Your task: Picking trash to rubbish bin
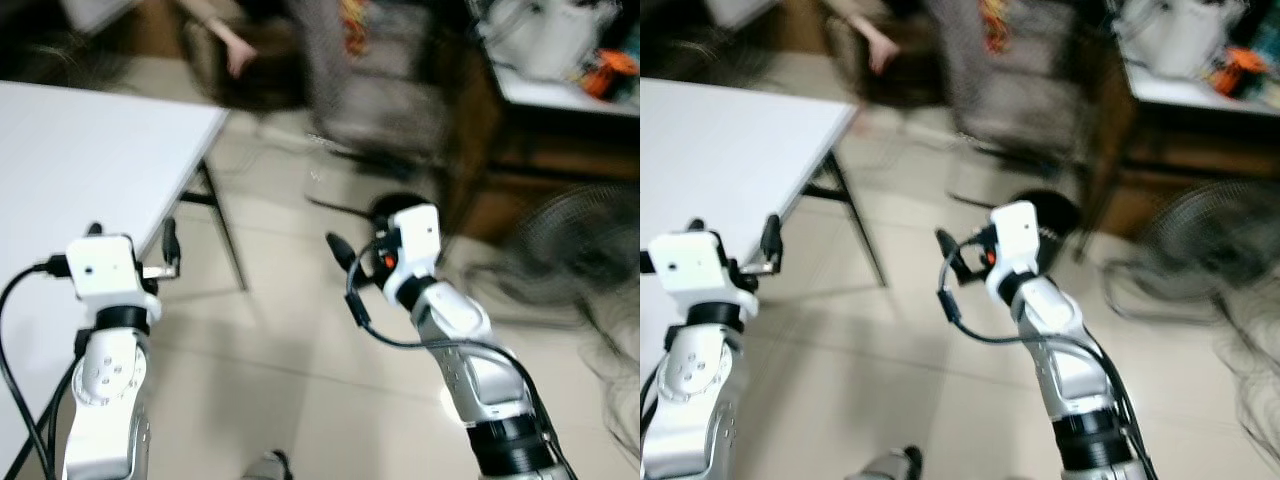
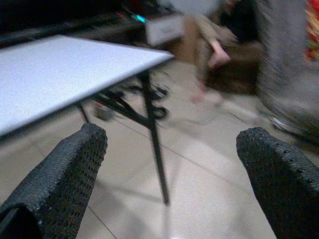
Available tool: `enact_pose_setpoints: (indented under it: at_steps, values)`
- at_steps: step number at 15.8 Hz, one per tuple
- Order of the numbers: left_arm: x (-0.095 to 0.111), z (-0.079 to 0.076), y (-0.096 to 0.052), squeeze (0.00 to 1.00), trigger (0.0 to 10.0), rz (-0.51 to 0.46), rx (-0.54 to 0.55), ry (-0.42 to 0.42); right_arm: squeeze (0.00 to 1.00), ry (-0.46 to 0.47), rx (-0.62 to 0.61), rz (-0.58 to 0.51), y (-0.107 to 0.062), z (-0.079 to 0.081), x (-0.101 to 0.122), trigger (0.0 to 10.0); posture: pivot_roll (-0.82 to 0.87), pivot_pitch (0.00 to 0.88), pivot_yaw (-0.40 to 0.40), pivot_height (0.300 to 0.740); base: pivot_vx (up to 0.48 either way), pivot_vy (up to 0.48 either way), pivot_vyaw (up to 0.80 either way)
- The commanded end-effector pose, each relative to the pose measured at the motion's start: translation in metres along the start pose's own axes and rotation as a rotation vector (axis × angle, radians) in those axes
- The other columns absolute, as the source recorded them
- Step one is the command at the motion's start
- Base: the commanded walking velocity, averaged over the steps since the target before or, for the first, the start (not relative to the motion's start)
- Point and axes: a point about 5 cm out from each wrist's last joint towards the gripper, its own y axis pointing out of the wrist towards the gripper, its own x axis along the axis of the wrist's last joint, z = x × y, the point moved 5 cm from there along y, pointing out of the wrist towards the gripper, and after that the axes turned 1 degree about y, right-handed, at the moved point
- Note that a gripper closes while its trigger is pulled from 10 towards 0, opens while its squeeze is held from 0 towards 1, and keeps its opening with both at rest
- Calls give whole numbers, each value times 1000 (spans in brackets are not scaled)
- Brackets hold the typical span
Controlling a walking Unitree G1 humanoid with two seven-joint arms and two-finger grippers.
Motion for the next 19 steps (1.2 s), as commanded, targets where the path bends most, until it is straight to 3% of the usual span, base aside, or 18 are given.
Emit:
enact_pose_setpoints:
  at_steps: [1,7,19]
  values:
    - [3,7,-4,0,10000,-15,45,36,0,-21,-3,-30,-1,0,8,10000,-51,91,-4,740,0,0,800]
    - [6,9,-7,0,10000,-28,105,66,0,-22,17,-27,-3,2,6,10000,-53,90,-17,740,0,0,800]
    - [1,4,-9,0,10000,-6,107,48,0,-4,41,-8,-5,5,1,10000,-56,99,-22,740,0,0,800]
